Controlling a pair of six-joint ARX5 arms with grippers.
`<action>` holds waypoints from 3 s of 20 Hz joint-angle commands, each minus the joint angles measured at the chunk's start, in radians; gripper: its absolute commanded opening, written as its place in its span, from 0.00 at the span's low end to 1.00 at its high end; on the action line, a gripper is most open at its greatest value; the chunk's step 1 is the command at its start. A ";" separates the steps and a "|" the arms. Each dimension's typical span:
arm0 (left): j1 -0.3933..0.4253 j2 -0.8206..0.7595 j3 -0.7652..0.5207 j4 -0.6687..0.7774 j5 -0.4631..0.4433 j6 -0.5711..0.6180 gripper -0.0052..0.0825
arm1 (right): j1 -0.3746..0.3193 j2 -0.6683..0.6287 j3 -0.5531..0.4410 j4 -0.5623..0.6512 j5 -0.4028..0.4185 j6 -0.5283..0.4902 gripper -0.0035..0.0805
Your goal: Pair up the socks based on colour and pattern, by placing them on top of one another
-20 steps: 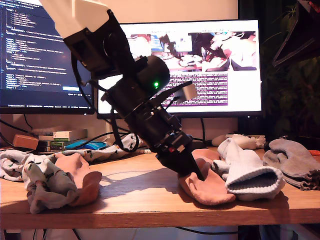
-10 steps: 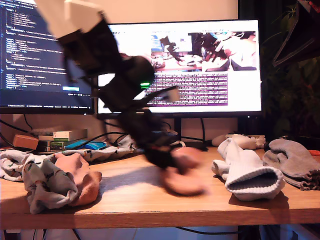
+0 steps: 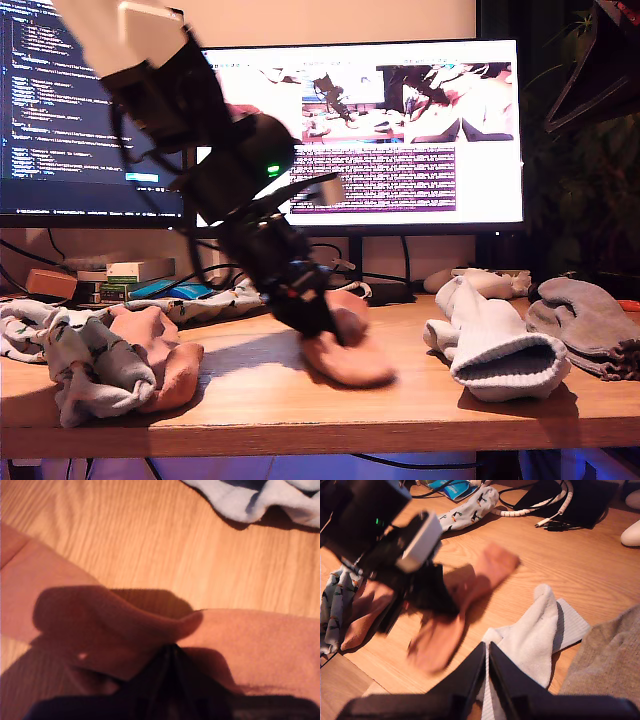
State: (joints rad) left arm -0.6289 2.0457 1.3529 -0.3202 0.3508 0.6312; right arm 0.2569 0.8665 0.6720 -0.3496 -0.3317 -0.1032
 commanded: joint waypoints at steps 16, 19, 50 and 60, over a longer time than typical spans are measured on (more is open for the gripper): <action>0.140 -0.249 -0.027 -0.266 -0.030 0.012 0.04 | 0.058 0.033 -0.010 0.027 -0.060 0.002 0.03; 0.153 -0.274 -0.027 -0.355 -0.031 -0.004 0.04 | 0.081 0.084 -0.009 0.027 -0.058 0.006 0.03; 0.030 -0.500 -0.316 -0.315 -0.229 -0.689 0.71 | 0.227 0.225 0.043 0.001 -0.106 0.076 0.03; 0.004 -0.370 -0.290 -0.343 -0.267 -0.710 0.51 | 0.227 0.225 0.043 0.005 -0.106 0.076 0.03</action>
State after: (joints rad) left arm -0.6220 1.6531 1.0573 -0.6590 0.0841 -0.0750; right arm 0.4797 1.0958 0.7032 -0.3519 -0.4355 -0.0265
